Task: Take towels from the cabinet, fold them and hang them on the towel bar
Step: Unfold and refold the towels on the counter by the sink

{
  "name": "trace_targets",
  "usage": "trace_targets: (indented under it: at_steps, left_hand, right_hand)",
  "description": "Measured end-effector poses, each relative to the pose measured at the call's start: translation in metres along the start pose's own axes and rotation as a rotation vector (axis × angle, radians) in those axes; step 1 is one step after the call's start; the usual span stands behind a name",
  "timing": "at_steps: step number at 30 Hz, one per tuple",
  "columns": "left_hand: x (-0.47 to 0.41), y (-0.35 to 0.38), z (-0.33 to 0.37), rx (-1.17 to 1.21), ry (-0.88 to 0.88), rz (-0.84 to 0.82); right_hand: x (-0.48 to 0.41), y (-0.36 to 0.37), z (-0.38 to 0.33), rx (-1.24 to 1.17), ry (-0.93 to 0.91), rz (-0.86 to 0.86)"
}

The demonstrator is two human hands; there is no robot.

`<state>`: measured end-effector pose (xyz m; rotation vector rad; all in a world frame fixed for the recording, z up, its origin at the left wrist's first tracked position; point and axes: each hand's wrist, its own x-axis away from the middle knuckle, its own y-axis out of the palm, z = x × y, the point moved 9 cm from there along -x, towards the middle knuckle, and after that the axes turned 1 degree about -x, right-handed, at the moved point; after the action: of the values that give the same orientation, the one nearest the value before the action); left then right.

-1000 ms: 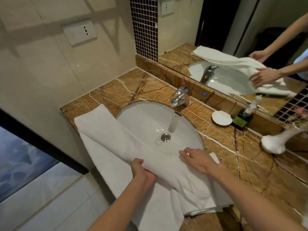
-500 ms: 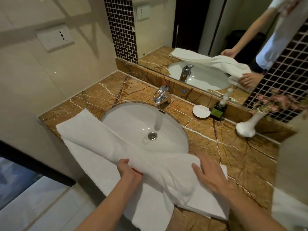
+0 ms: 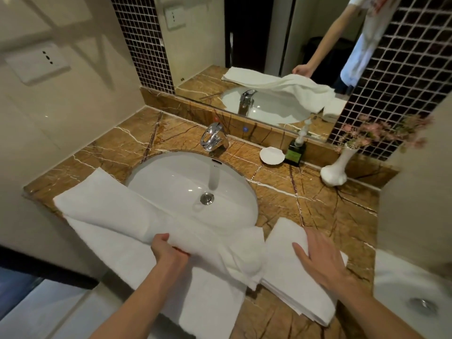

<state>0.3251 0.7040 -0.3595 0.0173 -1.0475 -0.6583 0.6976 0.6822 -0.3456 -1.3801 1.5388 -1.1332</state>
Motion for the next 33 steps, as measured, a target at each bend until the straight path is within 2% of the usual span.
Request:
trace_targets:
  at_steps: [11, 33]
  left_hand:
    - [0.000, 0.001, -0.002, 0.006, 0.001, -0.013]
    - [-0.007, 0.011, -0.003, -0.005, -0.001, -0.107]
  right_hand:
    - [0.007, -0.023, 0.067, 0.100, 0.178, 0.056]
    - [0.003, -0.022, 0.064, 0.157, 0.138, 0.092]
